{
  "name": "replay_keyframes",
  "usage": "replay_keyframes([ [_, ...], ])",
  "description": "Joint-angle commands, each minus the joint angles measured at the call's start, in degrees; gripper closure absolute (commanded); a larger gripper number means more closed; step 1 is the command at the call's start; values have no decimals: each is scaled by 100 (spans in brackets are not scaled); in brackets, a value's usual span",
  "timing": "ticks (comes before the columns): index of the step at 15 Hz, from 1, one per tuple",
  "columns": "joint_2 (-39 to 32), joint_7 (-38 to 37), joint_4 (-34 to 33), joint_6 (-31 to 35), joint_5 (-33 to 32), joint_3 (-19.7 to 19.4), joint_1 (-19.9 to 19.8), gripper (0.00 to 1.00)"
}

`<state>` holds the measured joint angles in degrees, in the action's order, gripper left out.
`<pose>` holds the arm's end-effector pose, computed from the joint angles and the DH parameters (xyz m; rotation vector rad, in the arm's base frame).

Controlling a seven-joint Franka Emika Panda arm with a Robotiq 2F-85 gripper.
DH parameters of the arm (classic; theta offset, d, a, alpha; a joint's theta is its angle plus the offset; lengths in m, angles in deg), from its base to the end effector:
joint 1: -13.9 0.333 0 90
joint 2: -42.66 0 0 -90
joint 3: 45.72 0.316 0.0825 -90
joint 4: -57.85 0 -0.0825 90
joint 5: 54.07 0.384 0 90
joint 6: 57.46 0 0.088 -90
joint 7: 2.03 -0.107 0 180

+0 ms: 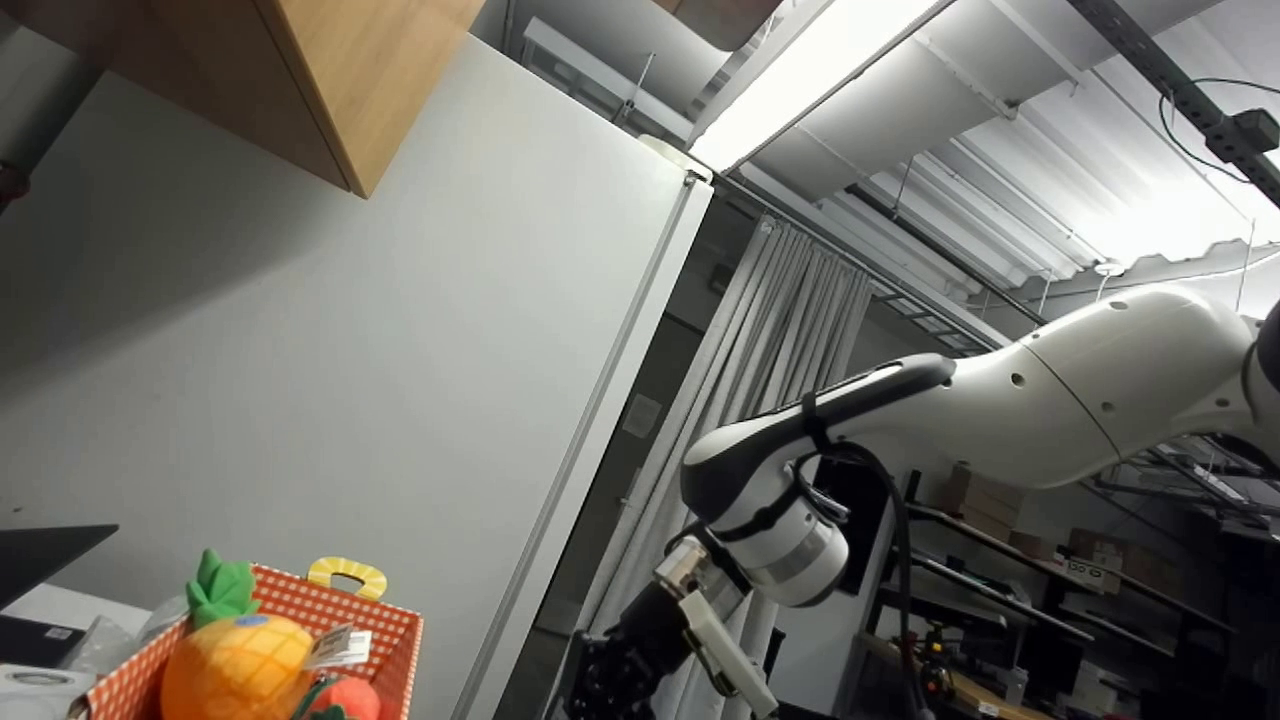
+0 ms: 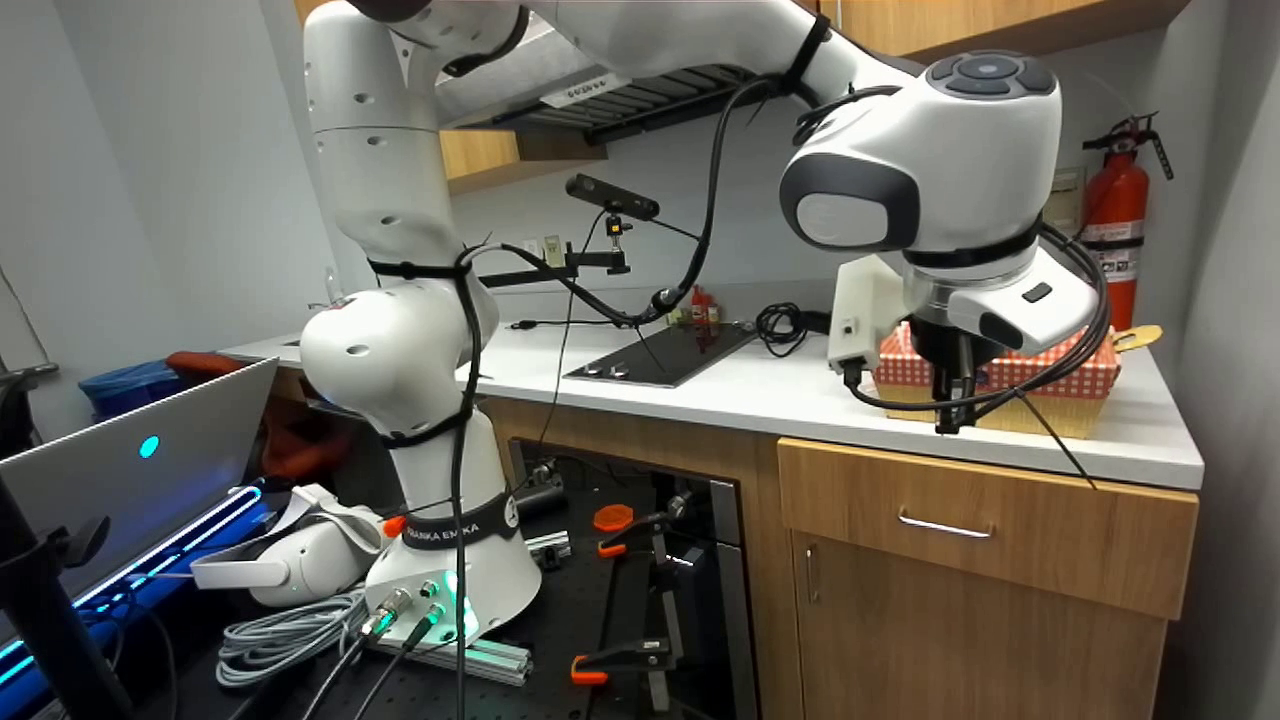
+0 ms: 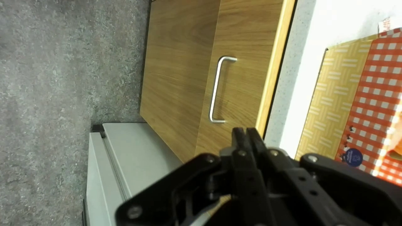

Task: Close the drawer

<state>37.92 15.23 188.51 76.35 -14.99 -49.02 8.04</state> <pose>0.5192 -0.0733 0.3188 -2.6298 0.4605 -0.1147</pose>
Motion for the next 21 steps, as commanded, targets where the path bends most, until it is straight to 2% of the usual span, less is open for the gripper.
replay_keyframes([
  [1, 191, 205, -32, -313, -188, -118, -99, 60],
  [9, 329, 397, -71, -470, -192, -313, -185, 1],
  [16, 354, 452, -136, -624, -187, -440, -251, 0],
  [17, 257, 360, -75, -345, -69, -385, -191, 0],
  [21, 230, 358, -67, -346, -70, -380, -198, 0],
])
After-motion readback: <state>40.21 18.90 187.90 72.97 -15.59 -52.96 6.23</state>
